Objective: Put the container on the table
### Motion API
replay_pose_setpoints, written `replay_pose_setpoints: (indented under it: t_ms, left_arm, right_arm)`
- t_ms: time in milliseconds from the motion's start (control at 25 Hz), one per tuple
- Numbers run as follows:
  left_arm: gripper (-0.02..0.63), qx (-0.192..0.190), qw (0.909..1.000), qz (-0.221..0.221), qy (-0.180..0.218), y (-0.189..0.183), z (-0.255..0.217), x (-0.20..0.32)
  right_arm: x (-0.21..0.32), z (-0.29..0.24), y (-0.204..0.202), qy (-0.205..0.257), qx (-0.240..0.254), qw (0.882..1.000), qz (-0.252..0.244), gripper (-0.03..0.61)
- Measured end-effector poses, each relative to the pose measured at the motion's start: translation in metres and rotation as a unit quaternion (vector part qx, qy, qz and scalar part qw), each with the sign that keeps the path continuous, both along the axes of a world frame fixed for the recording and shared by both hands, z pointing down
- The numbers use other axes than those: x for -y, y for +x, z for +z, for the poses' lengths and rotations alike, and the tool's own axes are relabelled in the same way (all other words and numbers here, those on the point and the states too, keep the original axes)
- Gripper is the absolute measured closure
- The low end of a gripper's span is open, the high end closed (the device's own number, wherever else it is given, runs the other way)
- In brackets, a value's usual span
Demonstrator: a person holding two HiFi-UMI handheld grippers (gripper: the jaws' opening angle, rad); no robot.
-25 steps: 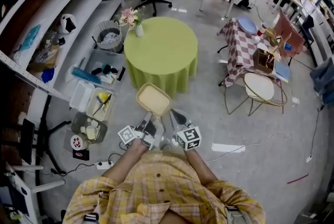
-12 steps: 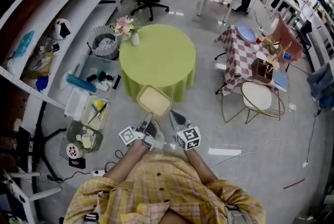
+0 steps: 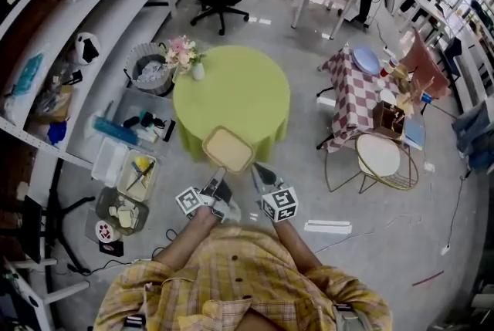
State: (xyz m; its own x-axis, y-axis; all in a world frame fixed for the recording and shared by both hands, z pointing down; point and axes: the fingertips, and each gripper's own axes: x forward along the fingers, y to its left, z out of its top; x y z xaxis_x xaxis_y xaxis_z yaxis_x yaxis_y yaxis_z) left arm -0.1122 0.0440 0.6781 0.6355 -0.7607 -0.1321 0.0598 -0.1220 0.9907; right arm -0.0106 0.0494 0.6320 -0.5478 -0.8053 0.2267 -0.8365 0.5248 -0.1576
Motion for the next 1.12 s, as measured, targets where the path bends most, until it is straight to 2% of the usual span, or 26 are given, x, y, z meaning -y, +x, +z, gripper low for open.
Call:
replay_pose_setpoints:
  t_ms: [920,1120]
  left_arm:
    - [0.598,-0.006,0.9999,-0.013,-0.007,-0.001,-0.007,0.139]
    - [0.598,-0.015,0.9998,-0.008,-0.006,0.009,-0.008,0.163]
  right_arm:
    - [0.134,-0.016,-0.001,-0.002,-0.013,1.000,-0.020,0.581]
    - [0.159,-0.017,0.006,0.000,-0.017,1.000,-0.018,0.581]
